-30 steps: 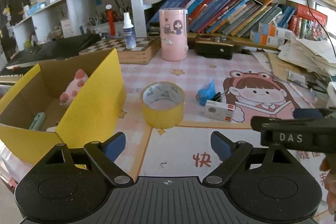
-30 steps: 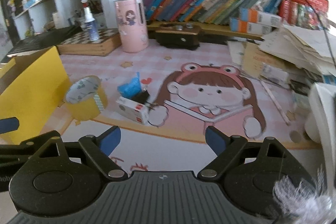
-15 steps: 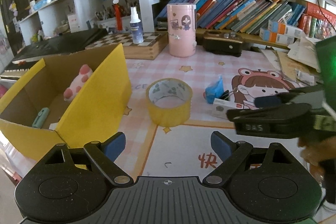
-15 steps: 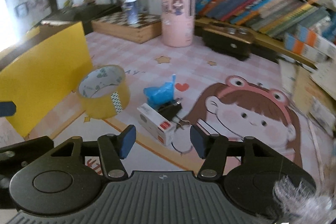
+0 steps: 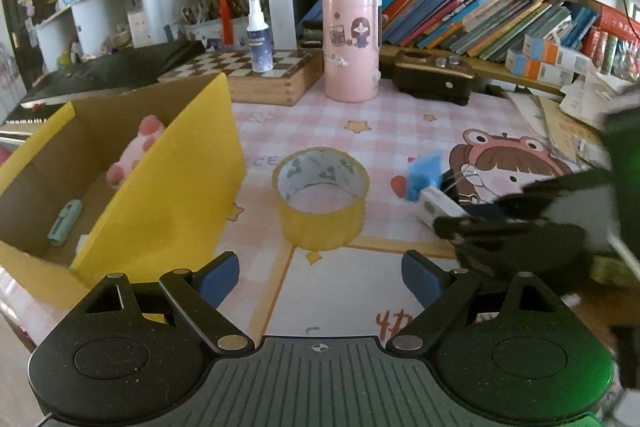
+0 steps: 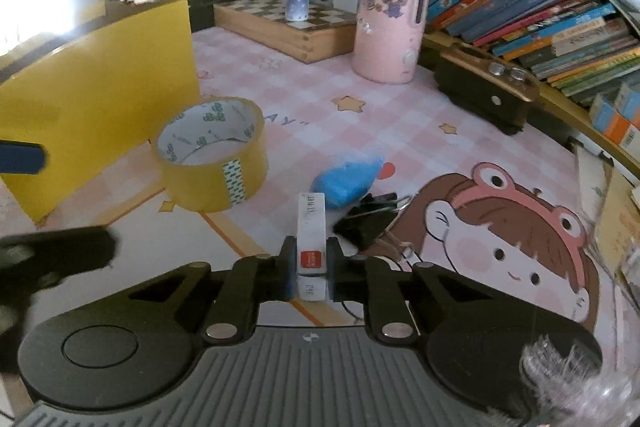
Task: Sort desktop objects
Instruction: 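Close the right gripper around the small white box while the left tool approaches the tape roll, then grasp the yellow tape roll with the left gripper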
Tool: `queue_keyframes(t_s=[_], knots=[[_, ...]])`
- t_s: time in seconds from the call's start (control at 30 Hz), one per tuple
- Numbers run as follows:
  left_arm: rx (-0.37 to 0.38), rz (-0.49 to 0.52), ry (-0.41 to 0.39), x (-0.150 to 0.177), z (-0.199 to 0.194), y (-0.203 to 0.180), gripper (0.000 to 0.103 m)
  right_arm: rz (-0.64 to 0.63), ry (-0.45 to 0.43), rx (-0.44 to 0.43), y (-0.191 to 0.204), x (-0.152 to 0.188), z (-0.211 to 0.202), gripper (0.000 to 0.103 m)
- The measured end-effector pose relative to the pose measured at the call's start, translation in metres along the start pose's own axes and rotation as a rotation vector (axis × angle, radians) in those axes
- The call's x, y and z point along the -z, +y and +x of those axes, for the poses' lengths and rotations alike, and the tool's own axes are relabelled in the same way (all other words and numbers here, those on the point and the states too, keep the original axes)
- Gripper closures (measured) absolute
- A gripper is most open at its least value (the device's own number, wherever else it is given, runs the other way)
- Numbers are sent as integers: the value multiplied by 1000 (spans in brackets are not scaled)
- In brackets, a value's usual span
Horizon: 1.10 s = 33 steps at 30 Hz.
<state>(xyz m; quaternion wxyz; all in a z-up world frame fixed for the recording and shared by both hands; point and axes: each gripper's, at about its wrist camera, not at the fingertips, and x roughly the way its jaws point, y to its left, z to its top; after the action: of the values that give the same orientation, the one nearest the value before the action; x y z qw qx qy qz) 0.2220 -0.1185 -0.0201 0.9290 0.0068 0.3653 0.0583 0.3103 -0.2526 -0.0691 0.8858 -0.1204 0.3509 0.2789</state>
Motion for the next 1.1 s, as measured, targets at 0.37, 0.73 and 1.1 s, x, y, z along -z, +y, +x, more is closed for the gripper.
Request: queue_keyframes(t_s=[0.37, 0.73, 1.1], knots=[[-20, -40, -3, -22, 46, -6, 13, 185, 15, 101, -22, 30, -47, 90], [-71, -76, 48, -31, 88, -6, 13, 229, 57, 136, -36, 42, -46, 90], [-74, -75, 47, -34, 106, -8, 13, 230, 66, 152, -34, 44, -42, 89]])
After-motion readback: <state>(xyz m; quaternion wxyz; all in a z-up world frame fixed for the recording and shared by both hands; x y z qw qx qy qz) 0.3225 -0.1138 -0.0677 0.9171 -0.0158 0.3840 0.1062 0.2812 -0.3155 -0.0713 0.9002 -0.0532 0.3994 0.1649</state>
